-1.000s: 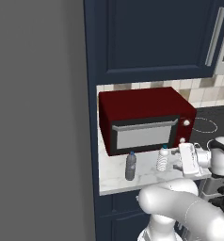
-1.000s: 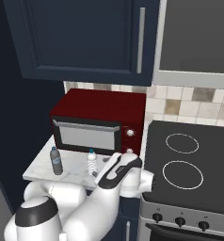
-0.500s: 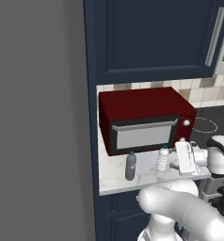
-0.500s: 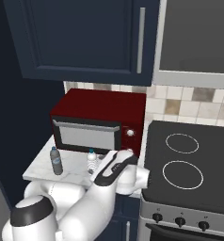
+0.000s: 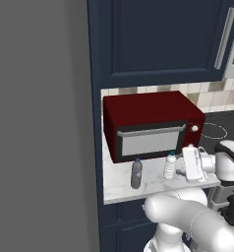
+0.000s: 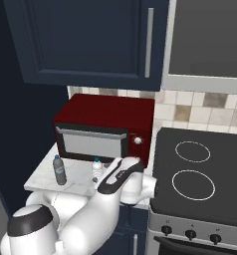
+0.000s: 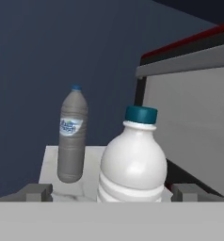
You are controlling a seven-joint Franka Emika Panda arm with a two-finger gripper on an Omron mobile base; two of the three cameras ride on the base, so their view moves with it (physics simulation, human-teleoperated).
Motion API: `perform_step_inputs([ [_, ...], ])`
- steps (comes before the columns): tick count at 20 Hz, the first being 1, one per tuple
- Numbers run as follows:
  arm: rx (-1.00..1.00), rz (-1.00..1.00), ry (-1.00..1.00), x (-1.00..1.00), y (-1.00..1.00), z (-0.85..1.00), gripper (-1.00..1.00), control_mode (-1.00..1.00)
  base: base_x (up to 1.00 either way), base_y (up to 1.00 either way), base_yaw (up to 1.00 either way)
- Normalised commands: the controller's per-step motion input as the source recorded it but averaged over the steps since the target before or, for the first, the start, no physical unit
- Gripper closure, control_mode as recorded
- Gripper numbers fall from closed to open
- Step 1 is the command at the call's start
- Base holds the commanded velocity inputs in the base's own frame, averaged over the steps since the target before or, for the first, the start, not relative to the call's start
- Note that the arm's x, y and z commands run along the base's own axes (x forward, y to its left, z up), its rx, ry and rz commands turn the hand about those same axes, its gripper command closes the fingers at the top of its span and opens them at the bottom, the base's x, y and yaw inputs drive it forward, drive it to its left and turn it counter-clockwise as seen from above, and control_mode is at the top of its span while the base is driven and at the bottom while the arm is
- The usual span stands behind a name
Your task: Take the bottled waters from the counter and place them in the freezer to freeze. Close the freezer door after placing the bottles.
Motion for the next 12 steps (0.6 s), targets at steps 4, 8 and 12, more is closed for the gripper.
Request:
perform_step_inputs([
  [4, 0.0, 0.0, 0.0, 0.06, 0.0, 0.03, -1.0, -1.0, 0.0, 0.0, 0.0],
  [8, 0.0, 0.0, 0.0, 0.13, 0.0, 0.01, -1.0, -1.0, 0.0, 0.0, 0.0],
  [12, 0.0, 0.0, 0.0, 0.07, 0.0, 0.0, -1.0, -1.0, 0.0, 0.0, 0.0],
])
